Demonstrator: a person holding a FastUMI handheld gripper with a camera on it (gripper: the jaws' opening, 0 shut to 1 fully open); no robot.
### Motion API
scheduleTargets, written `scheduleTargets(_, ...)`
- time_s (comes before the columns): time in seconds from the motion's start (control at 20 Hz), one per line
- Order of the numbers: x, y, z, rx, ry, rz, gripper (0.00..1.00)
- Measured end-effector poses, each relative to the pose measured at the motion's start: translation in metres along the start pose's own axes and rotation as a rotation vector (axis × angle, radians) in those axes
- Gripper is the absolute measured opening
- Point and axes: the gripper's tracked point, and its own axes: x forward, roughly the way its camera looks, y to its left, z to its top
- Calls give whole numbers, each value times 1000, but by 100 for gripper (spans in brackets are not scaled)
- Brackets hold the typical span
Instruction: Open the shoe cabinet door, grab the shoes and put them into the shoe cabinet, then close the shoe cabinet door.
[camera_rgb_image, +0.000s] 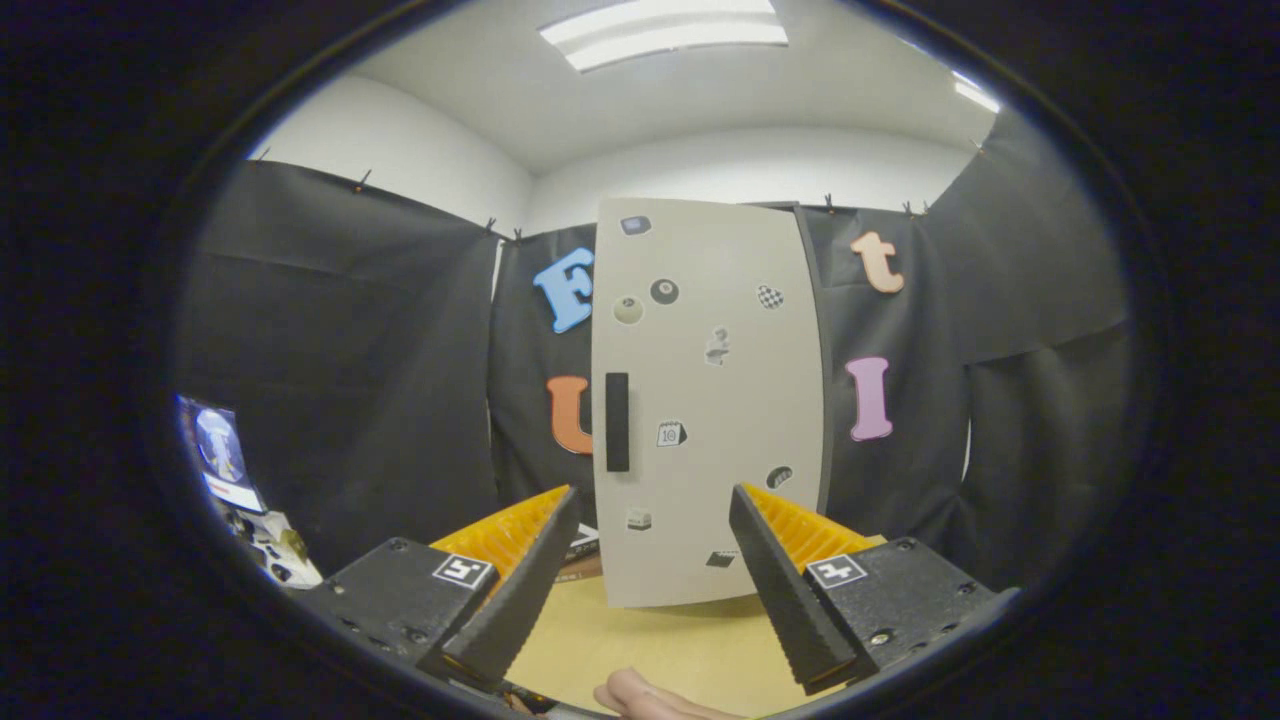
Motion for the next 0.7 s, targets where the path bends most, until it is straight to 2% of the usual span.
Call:
scheduleTargets(0.1, -20, 5, 3, 42, -30, 26, 99)
scheduleTargets(0.25, -43, -2, 3, 62, -48, 14, 99)
scheduleTargets(0.5, -70, -10, -12, -121, -66, -17, 99)
scheduleTargets(0.7, -79, -24, -26, -157, -46, -31, 99)
